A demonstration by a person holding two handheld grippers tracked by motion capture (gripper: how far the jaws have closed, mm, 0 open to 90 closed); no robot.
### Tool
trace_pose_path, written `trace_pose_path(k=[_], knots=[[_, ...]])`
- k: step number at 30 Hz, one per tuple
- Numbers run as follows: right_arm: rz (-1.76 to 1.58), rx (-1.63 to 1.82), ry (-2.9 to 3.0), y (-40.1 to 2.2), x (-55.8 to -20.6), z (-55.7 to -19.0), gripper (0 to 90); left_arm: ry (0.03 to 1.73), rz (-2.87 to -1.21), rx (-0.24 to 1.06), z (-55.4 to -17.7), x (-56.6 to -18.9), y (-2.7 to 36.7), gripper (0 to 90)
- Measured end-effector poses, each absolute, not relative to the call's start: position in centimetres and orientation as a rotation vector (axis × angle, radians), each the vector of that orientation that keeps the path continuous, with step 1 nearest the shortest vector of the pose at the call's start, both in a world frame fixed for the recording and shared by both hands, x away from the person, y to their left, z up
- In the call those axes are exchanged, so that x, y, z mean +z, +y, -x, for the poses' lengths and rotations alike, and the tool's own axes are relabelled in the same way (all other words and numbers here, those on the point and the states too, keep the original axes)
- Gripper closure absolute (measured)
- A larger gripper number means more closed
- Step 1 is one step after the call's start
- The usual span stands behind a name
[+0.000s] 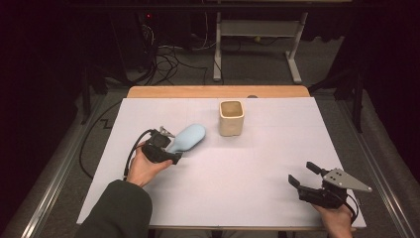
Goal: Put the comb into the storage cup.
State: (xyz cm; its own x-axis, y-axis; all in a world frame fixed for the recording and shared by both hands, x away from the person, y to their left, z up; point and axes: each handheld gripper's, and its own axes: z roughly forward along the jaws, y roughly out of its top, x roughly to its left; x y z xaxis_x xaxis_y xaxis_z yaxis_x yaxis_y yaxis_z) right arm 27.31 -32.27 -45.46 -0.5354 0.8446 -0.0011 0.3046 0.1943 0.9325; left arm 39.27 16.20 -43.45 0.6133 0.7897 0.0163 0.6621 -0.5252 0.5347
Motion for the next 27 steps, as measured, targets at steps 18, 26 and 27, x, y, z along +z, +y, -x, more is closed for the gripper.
trace_pose_path(k=[18, 26, 27], knots=[[-1.080, 1.346, 1.945, -32.5, -45.5, -27.3, 20.4, 1.180, -2.423, 0.324, -41.0, -44.4, 14.9, 33.7], [-1.078, 1.347, 1.948, -32.5, -45.5, -27.3, 20.4, 1.195, -2.437, 0.296, -41.4, -44.9, 15.0, 39.4], [-1.078, 1.347, 1.949, -32.4, -45.5, -27.4, 20.4, 1.191, -2.435, 0.293, -41.5, -44.9, 15.1, 41.0]])
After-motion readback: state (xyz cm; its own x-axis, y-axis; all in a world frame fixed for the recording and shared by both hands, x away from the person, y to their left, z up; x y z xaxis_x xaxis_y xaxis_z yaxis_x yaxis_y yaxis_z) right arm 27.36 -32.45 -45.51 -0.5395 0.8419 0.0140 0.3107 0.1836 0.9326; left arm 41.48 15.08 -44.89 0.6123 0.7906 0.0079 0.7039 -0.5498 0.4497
